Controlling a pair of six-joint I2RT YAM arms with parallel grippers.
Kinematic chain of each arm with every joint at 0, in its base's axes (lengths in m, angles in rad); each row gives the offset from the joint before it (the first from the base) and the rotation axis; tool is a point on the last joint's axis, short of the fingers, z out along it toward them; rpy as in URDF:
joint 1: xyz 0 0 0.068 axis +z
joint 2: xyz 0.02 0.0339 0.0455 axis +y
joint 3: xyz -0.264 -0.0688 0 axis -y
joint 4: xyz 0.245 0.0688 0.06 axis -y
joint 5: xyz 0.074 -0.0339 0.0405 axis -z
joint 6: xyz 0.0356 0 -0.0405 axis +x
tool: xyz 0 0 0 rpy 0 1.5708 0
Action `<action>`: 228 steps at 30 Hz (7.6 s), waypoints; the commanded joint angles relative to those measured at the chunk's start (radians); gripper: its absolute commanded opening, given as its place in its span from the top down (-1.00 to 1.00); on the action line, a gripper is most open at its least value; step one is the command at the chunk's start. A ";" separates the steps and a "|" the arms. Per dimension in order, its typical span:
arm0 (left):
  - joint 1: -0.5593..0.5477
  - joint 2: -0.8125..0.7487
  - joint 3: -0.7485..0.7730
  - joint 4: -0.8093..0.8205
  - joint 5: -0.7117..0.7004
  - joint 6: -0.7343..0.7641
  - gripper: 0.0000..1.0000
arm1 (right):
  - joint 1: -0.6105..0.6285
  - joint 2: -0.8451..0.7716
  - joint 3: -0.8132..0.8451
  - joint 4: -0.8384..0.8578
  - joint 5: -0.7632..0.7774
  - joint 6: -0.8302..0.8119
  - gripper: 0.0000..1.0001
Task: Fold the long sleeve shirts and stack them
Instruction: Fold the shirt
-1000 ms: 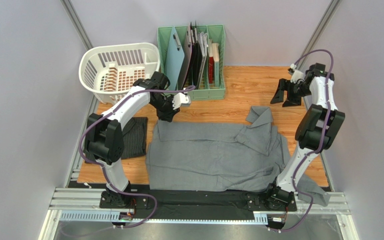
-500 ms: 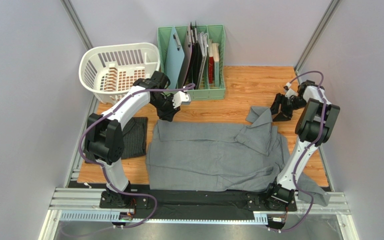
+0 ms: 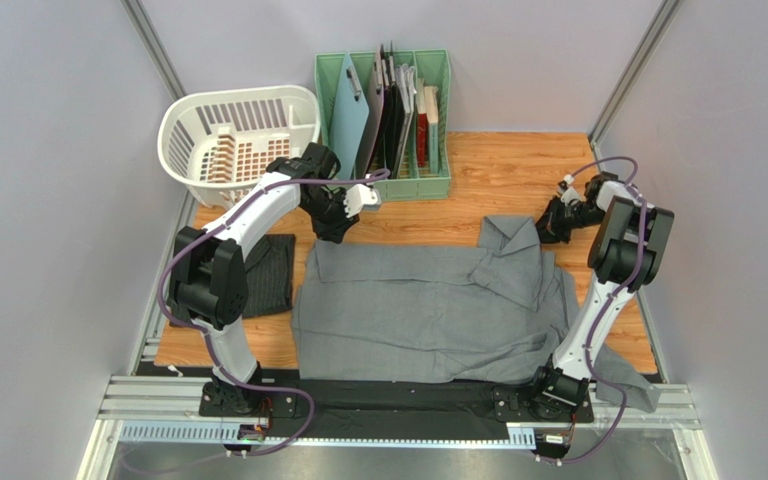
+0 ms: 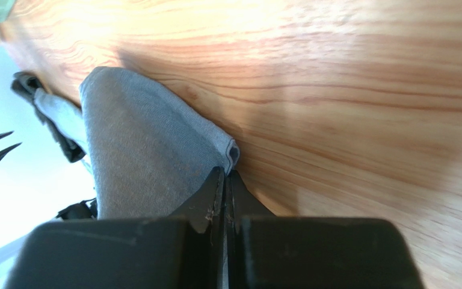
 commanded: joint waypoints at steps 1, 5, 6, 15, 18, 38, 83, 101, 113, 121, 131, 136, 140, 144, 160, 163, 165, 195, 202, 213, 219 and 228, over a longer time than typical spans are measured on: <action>0.003 -0.048 -0.001 -0.003 -0.003 -0.022 0.35 | -0.001 -0.170 -0.038 0.063 -0.108 -0.023 1.00; 0.013 -0.065 0.023 0.003 0.023 -0.074 0.36 | -0.005 -0.359 -0.067 0.075 -0.175 -0.045 1.00; 0.017 -0.065 0.039 0.005 0.039 -0.085 0.37 | -0.005 -0.395 -0.076 0.090 -0.181 -0.046 1.00; 0.040 -0.075 0.096 0.011 0.083 -0.190 0.38 | 0.105 -0.761 -0.268 0.072 -0.123 -0.198 1.00; 0.046 -0.082 0.105 0.019 0.100 -0.230 0.38 | 0.249 -0.873 -0.395 0.093 -0.011 -0.262 1.00; 0.118 -0.195 0.007 0.013 0.419 -0.255 0.21 | 0.628 -1.047 -0.618 0.104 0.248 -0.511 -0.40; -0.033 -0.806 -0.541 0.553 0.065 -0.286 -0.98 | 0.683 -0.706 -0.642 0.170 0.190 -0.163 0.38; -0.033 -0.796 -0.532 0.556 0.030 -0.275 -0.99 | 0.676 -0.568 -0.587 0.189 0.071 -0.104 0.31; -0.091 -0.707 -0.428 0.490 0.125 -0.433 -0.71 | 0.668 -0.826 -0.539 0.356 -0.164 0.122 1.00; -0.313 -0.637 -0.332 0.514 0.018 -0.694 -0.98 | 0.679 -0.979 -0.592 0.647 0.038 0.501 1.00; -0.497 -0.533 -0.380 0.856 -0.138 -0.606 -0.98 | 0.696 -1.154 -0.601 0.621 0.256 0.711 1.00; -0.586 -0.454 -0.406 1.016 -0.232 -0.560 -0.98 | 0.700 -1.217 -0.616 0.604 0.302 0.756 1.00; -0.618 -0.392 -0.383 1.103 -0.354 -0.510 -0.98 | 0.699 -1.263 -0.628 0.581 0.319 0.768 1.00; -0.620 -0.332 -0.352 1.160 -0.401 -0.536 -0.97 | 0.700 -1.282 -0.636 0.580 0.305 0.764 1.00; -0.559 -0.298 -0.286 0.930 -0.092 -0.629 1.00 | 0.710 -1.467 -0.618 0.327 0.263 0.439 0.29; -0.530 -0.327 -0.319 0.922 0.144 -0.550 1.00 | 0.707 -1.495 -0.529 0.133 0.255 0.252 -0.04; -0.528 -0.342 -0.311 0.869 0.232 -0.482 1.00 | 0.700 -1.527 -0.483 0.074 0.254 0.184 -0.25; -0.845 -0.285 -0.145 0.289 0.642 -0.056 0.95 | 0.312 -0.716 -0.455 -0.233 -0.059 -0.388 0.35; -0.911 -0.151 -0.160 0.548 0.594 -0.308 0.96 | 0.360 -0.571 -0.457 -0.289 -0.094 -0.488 0.49; -0.903 -0.083 -0.098 0.690 0.465 -0.610 0.99 | 0.486 -0.299 -0.418 -0.230 0.128 -0.379 0.53; -0.691 -0.228 -0.347 1.009 0.398 -1.057 1.00 | 0.400 -0.278 -0.363 -0.360 0.052 -0.446 0.19; -0.349 -0.380 -0.693 1.050 0.235 -1.359 0.99 | 0.321 -0.383 -0.269 -0.479 0.115 -0.531 -0.08</action>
